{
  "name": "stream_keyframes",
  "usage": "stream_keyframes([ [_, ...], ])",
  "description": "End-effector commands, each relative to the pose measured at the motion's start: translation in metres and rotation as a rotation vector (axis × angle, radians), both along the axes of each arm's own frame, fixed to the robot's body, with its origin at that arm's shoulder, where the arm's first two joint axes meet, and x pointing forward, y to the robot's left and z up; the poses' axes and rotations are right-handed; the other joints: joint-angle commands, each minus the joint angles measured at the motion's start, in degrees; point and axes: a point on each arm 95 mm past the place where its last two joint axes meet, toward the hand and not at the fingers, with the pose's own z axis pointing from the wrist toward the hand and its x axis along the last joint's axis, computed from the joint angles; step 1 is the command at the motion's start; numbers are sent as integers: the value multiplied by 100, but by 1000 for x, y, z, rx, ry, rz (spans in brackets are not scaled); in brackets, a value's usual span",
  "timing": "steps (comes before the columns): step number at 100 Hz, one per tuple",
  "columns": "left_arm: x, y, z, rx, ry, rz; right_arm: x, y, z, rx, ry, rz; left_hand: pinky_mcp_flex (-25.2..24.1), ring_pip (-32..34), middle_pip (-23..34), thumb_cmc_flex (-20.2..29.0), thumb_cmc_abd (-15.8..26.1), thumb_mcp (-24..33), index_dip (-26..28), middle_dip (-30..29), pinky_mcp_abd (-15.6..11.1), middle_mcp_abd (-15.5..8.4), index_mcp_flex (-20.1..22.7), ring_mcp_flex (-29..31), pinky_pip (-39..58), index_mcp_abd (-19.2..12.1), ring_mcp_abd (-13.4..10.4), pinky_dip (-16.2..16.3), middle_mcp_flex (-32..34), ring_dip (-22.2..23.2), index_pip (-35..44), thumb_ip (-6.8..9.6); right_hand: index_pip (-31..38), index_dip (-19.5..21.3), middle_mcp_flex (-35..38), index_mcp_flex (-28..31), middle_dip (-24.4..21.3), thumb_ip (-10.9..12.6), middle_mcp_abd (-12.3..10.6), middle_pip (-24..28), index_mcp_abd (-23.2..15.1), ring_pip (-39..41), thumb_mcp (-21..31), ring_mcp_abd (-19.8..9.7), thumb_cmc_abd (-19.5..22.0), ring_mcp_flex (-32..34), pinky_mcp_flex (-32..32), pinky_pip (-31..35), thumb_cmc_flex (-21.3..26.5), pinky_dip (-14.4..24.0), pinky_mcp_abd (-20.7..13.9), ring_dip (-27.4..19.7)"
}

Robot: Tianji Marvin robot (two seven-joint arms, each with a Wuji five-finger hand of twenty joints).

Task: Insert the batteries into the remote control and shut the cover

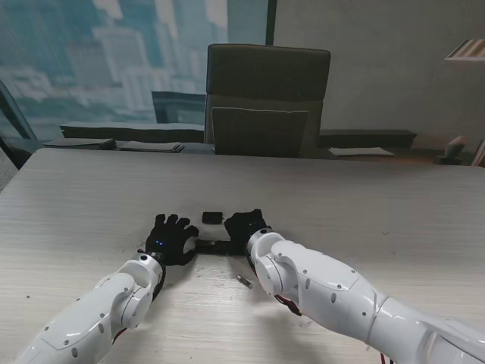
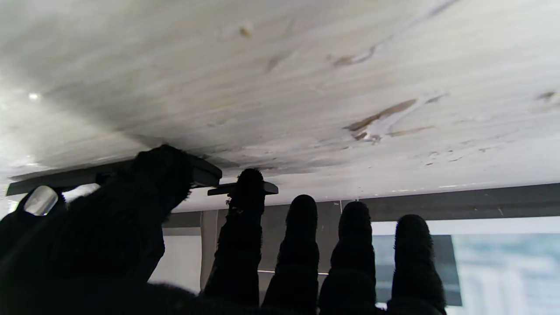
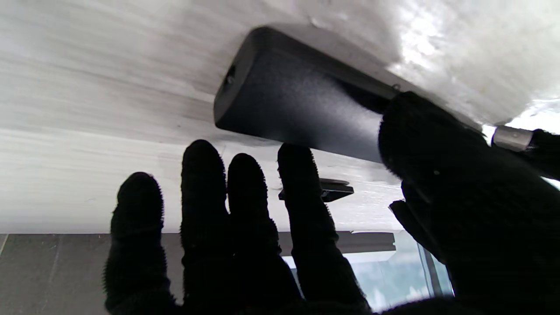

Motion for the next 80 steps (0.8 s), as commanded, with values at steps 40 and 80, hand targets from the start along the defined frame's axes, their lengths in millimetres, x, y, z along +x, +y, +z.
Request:
stream_keyframes([
  [40, -5, 11, 6, -35, 9, 46, -19, -7, -28, -69, -32, 26, -174, -140, -65, -431, 361, -899, -172, -32, 100, 175, 229, -87, -121, 286, 171, 21, 141, -30, -241, 95, -531, -555, -742, -916, -51, -71, -111, -65, -21, -379, -495, -207, 160, -465, -310, 89, -525, -174, -198, -79],
  [80, -6, 14, 22, -72, 8, 105, -17, -15, -25, -58, -93, 13, 66, 100, 125, -348, 900, -1833, -205, 123, 131, 276, 742, 307, 212, 437, 326, 345, 764, 158, -252, 230, -376, -655, -740, -923, -167, 34, -124, -14, -26, -462, -459, -237, 168, -417, -380, -179, -303, -388, -124, -96],
])
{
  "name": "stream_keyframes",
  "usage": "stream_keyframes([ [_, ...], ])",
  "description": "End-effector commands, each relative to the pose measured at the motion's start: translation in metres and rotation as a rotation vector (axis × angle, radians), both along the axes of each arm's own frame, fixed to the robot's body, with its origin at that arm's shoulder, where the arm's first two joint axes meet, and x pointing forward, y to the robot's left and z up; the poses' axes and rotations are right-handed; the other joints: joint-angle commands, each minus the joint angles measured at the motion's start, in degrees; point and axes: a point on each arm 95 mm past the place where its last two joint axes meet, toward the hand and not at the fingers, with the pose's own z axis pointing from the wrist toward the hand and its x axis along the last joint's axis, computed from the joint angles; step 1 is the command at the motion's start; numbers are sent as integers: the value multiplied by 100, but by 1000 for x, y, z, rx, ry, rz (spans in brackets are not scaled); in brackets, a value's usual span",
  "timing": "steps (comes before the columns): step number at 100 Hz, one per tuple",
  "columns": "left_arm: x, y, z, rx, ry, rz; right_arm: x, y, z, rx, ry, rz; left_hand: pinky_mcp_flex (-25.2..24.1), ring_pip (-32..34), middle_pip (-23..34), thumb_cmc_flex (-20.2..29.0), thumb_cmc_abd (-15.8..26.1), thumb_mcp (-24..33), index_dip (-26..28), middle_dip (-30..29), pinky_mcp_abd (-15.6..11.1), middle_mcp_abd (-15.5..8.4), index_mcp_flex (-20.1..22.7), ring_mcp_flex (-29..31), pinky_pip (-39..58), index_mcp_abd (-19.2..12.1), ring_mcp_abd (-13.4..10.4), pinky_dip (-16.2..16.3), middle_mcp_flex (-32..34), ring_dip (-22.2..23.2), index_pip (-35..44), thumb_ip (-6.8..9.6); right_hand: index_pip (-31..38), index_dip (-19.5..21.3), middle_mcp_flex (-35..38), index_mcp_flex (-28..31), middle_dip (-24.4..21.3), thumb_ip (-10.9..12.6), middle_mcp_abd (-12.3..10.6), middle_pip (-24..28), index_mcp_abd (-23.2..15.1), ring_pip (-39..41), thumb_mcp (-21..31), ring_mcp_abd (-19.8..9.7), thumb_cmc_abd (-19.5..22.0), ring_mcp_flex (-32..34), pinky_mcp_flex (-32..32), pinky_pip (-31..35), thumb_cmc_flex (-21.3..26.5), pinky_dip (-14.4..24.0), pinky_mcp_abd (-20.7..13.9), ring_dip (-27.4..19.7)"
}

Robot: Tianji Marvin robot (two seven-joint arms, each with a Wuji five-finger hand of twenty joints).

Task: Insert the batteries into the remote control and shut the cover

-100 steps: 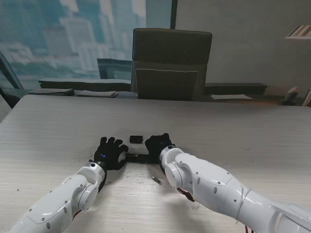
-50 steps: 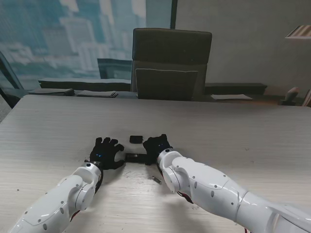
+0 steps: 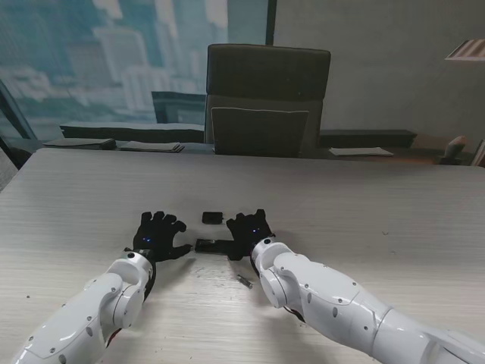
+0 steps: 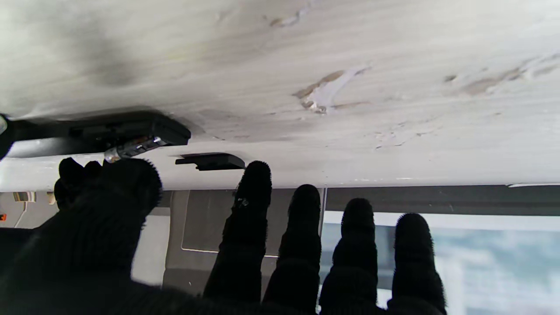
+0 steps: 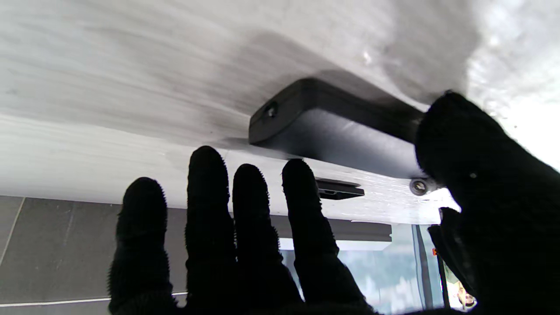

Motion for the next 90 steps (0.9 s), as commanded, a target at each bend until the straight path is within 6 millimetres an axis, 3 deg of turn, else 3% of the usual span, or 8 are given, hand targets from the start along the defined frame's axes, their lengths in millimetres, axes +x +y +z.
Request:
stream_keyframes([
  [1, -1, -4, 3, -6, 12, 9, -6, -5, -12, -20, 34, -4, 40, 137, 161, -78, 240, -241, -9, 130, 122, 142, 212, 158, 228, 140, 184, 200, 219, 128, 41, 162, 63, -100, 63, 220, -70, 45, -53, 97, -93, 117, 78, -89, -63, 115, 21, -28, 220, -33, 43, 34],
  [34, 1, -16, 17, -66, 89, 76, -9, -1, -21, -12, 48, 0, 653, 1271, 832, 115, 920, -1576, 152, 528, 302, 223, 1192, 1330, 1632, 345, 740, 584, 1756, 657, 443, 276, 383, -90, 942, 1200, -36, 92, -143, 273, -313, 350, 340, 32, 24, 488, 120, 51, 583, -61, 145, 98],
  [66, 8, -33, 20, -50, 177, 135, -13, 5, -22, 1, 60, -17, 810, 1551, 969, 36, 1179, -1850, 132, 573, 433, 376, 1660, 1612, 1868, 518, 959, 699, 2166, 734, 507, 406, 581, 2, 1433, 1698, 99, 87, -72, 460, -303, 703, 290, 130, 42, 726, 247, 269, 620, -31, 152, 201],
  [69, 9, -34, 20, -52, 183, 143, -13, 5, -22, 1, 63, -19, 819, 1597, 973, 54, 1191, -1918, 119, 567, 451, 392, 1722, 1639, 1915, 538, 986, 731, 2215, 733, 509, 507, 603, 22, 1437, 1696, 115, 86, -53, 474, -290, 738, 271, 145, 48, 725, 253, 304, 607, -22, 150, 214],
  [90, 16, -48, 23, -94, 226, 189, -16, 8, -24, 1, 78, -30, 976, 1845, 1171, 66, 1190, -1941, 176, 615, 567, 505, 2128, 1942, 2105, 631, 1139, 840, 2645, 789, 748, 684, 658, 82, 1476, 1718, 163, 69, -22, 503, -258, 818, 134, 186, 122, 736, 260, 394, 451, 0, 149, 237],
])
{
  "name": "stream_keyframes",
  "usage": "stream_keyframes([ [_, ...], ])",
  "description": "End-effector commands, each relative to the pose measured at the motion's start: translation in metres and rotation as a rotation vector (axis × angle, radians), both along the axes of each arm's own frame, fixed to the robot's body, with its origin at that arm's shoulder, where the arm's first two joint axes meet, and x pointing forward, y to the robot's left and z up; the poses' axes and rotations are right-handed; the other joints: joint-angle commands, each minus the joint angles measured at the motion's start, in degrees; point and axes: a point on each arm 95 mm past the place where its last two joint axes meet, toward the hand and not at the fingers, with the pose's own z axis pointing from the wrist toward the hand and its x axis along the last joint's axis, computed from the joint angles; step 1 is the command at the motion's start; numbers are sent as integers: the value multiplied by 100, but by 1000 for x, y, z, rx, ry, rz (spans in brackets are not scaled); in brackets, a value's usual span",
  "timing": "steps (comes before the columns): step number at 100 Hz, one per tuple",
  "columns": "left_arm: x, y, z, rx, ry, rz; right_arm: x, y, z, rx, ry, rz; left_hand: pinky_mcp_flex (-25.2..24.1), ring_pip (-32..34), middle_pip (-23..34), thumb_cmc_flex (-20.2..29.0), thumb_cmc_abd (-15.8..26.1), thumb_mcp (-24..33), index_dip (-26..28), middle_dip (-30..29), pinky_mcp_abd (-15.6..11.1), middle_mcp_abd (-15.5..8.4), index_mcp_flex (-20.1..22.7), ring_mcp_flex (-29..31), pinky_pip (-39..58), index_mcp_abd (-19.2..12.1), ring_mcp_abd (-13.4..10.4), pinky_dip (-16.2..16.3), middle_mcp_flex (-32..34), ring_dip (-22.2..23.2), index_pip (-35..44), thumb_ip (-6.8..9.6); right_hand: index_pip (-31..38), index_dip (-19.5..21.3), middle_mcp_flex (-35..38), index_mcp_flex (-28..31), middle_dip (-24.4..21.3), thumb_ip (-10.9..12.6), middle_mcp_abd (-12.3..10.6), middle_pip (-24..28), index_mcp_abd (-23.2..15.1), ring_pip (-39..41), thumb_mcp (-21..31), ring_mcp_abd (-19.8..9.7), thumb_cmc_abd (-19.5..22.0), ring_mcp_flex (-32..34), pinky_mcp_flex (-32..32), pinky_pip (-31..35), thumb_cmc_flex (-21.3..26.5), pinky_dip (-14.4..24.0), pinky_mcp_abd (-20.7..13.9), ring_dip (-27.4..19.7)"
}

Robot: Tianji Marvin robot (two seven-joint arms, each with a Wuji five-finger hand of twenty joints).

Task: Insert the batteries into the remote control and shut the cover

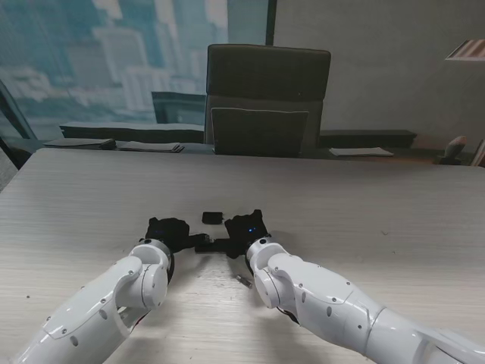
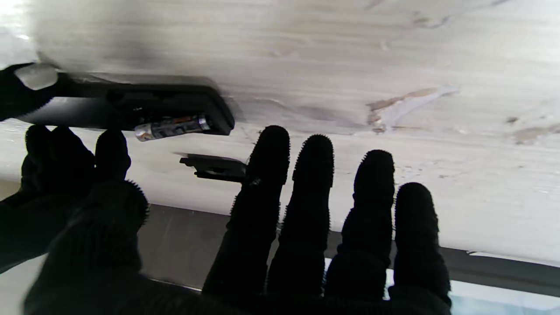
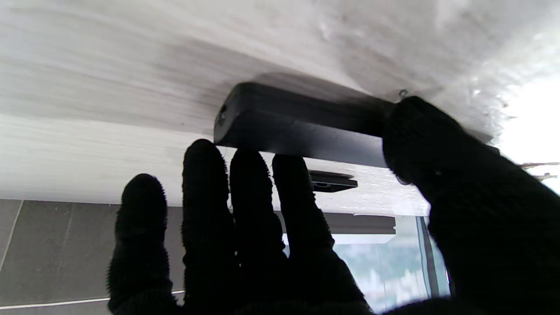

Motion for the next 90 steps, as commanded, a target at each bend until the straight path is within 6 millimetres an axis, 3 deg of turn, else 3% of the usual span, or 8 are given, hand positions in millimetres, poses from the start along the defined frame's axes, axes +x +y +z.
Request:
stream_keyframes([
  [1, 3, -9, 3, 4, 18, -8, -16, -3, -24, -29, 79, -2, 59, 146, 142, -42, 172, -132, 99, 112, 209, 144, 269, 176, 209, 80, 309, 162, 171, 85, 148, 231, 670, 214, 82, 928, 86, 55, 108, 184, -531, 107, -86, 107, 66, 80, 6, 175, -71, 11, 137, 101],
  [19, 8, -18, 3, 7, 68, 8, -17, -3, -25, -28, 86, -10, 136, 299, 291, 3, 265, -154, 156, 148, 242, 168, 473, 324, 313, 96, 353, 236, 404, 106, 377, 284, 641, 233, 23, 864, 100, 44, 133, 157, -494, 97, -232, 125, 134, 31, -32, 170, -226, 4, 145, 96],
  [56, 10, -28, -4, 16, 95, 26, -19, -5, -25, -19, 110, -17, 113, 305, 276, 114, 231, -208, 117, 135, 222, 174, 390, 276, 306, 104, 338, 255, 332, 76, 344, 311, 838, 448, 92, 866, 176, 63, 143, 198, -503, 164, -363, 151, 120, 89, -33, 173, -338, 8, 175, 117],
  [81, 11, -35, -6, 19, 76, 48, -19, -5, -25, -10, 123, -15, 161, 339, 309, 195, 2, -93, 122, 138, 240, 176, 385, 327, 337, 121, 339, 275, 365, 71, 367, 439, 894, 529, 145, 872, 234, 80, 131, 239, -512, 255, -207, 131, 54, 171, 40, 211, -248, 43, 178, 141],
  [90, 11, -37, -8, 23, 63, 59, -20, -5, -26, -8, 126, -17, 226, 382, 338, 134, -159, 105, 136, 128, 271, 173, 411, 402, 386, 130, 339, 307, 431, 65, 416, 571, 898, 538, 143, 872, 241, 77, 132, 235, -521, 254, -190, 130, 57, 168, 44, 210, -252, 47, 180, 138],
])
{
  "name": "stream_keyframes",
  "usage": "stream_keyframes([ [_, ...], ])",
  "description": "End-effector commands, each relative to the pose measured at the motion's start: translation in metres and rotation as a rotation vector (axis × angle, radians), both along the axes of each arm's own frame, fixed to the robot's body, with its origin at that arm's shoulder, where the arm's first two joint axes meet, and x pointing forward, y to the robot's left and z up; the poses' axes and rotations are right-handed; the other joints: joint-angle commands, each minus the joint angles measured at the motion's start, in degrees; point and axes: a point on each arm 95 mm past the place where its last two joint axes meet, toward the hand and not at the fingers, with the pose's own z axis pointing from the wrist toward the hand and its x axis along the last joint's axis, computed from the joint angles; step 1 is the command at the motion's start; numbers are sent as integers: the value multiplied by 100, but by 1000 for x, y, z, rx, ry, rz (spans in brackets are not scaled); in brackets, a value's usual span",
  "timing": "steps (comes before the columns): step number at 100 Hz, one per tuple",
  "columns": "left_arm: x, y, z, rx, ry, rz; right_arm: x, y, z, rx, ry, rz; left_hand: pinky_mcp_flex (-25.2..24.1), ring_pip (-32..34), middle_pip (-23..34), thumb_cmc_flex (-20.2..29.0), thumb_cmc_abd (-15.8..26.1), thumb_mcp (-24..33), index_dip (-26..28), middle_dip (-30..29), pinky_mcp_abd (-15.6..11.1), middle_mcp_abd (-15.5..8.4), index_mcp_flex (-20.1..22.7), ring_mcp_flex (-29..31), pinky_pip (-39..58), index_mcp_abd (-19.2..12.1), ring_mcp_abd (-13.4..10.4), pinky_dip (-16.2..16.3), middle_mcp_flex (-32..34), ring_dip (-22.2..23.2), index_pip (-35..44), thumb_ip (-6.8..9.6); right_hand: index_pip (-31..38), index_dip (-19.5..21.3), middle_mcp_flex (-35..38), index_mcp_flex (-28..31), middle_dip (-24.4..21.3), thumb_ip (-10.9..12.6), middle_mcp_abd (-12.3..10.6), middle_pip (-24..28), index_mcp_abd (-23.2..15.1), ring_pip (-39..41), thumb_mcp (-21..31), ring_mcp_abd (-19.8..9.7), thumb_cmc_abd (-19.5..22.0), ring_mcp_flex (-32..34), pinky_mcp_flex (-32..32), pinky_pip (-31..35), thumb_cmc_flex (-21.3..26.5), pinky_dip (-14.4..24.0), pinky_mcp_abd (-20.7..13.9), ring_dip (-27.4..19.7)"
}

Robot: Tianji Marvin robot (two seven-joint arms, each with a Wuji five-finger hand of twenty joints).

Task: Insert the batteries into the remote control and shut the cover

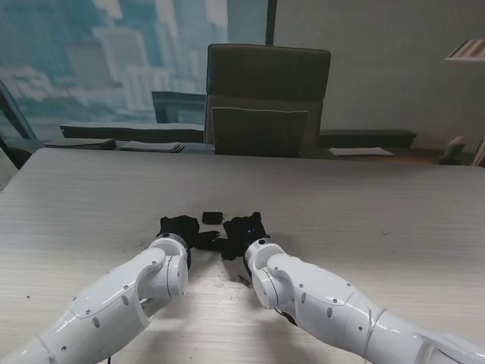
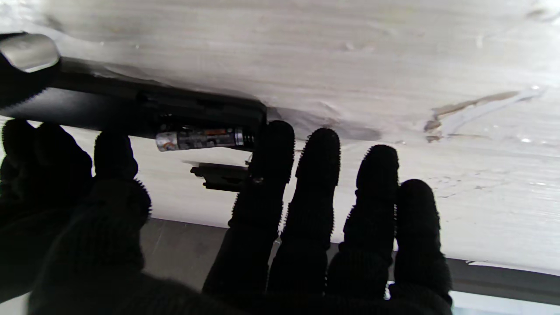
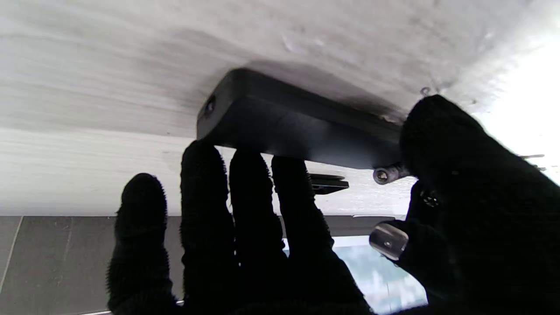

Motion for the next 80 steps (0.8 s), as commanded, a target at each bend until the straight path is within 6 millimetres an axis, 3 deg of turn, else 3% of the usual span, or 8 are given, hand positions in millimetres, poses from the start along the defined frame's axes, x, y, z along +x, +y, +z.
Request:
stream_keyframes([
  [1, -3, -5, -5, -1, 19, 8, -16, -8, -28, -36, 86, -3, 72, 155, -67, -21, -140, 233, 60, -41, 199, 4, 156, 169, 254, -13, 211, 203, 76, 46, 170, 325, 830, 213, 63, 870, 97, 76, 127, 179, -566, 113, 116, 59, -18, 77, -3, 150, -45, 48, 164, 80],
  [14, -3, -7, -8, 10, 6, 20, -16, -8, -28, -34, 86, -6, 172, 210, -52, -82, -446, 658, 50, -72, 222, 25, 232, 301, 301, -11, 219, 239, 193, 26, 196, 446, 829, 220, 66, 875, 105, 72, 126, 175, -564, 115, 128, 62, -19, 85, 3, 150, -48, 54, 168, 77],
  [33, -3, -8, -13, 32, 1, 23, -17, -8, -28, -30, 88, -13, 243, 212, -57, -153, -748, 1032, 35, -104, 245, -13, 259, 382, 315, -5, 192, 257, 250, -15, 197, 402, 822, 225, 71, 877, 112, 70, 126, 167, -558, 110, 141, 67, -31, 79, 3, 147, -39, 62, 168, 72],
  [43, -3, -8, -15, 37, 2, 21, -17, -8, -28, -29, 89, -15, 243, 197, -81, -195, -885, 979, 22, -117, 245, -12, 225, 386, 314, -8, 185, 259, 229, -27, 166, 297, 822, 228, 75, 883, 114, 67, 135, 162, -557, 104, 146, 66, -31, 68, 11, 148, -49, 66, 171, 69],
  [45, -3, -8, -15, 37, 1, 21, -17, -8, -28, -29, 89, -16, 243, 186, -91, -160, -882, 930, 16, -125, 245, -28, 229, 388, 314, -10, 178, 261, 231, -36, 153, 152, 822, 229, 74, 884, 114, 68, 135, 160, -554, 99, 148, 66, -31, 61, 11, 148, -44, 67, 171, 67],
  [56, -4, -8, -16, 36, 5, 19, -17, -8, -28, -27, 90, -17, 241, 152, -123, -132, -1034, 838, 0, -138, 243, -31, 176, 347, 309, -6, 147, 260, 177, -52, 110, -1, 819, 230, 71, 885, 117, 66, 134, 158, -556, 108, 149, 69, -27, 80, 12, 146, -47, 70, 171, 68],
  [59, -4, -8, -16, 38, 8, 18, -17, -8, -28, -27, 90, -18, 241, 116, -155, -66, -1076, 811, -19, -151, 224, -37, 165, 333, 246, -2, 140, 228, 150, -67, 58, -142, 818, 231, 74, 885, 119, 65, 130, 159, -556, 100, 148, 71, -24, 65, 12, 146, -49, 71, 171, 65],
  [80, -4, -7, -18, 52, 21, 13, -17, -9, -29, -25, 93, -21, 184, 63, -187, 72, -1260, 1006, -36, -155, 189, -67, 60, 263, 156, -10, 92, 182, 44, -79, -12, -175, 809, 232, 70, 881, 121, 65, 130, 154, -549, 101, 148, 65, -28, 69, 12, 144, -49, 75, 171, 64],
])
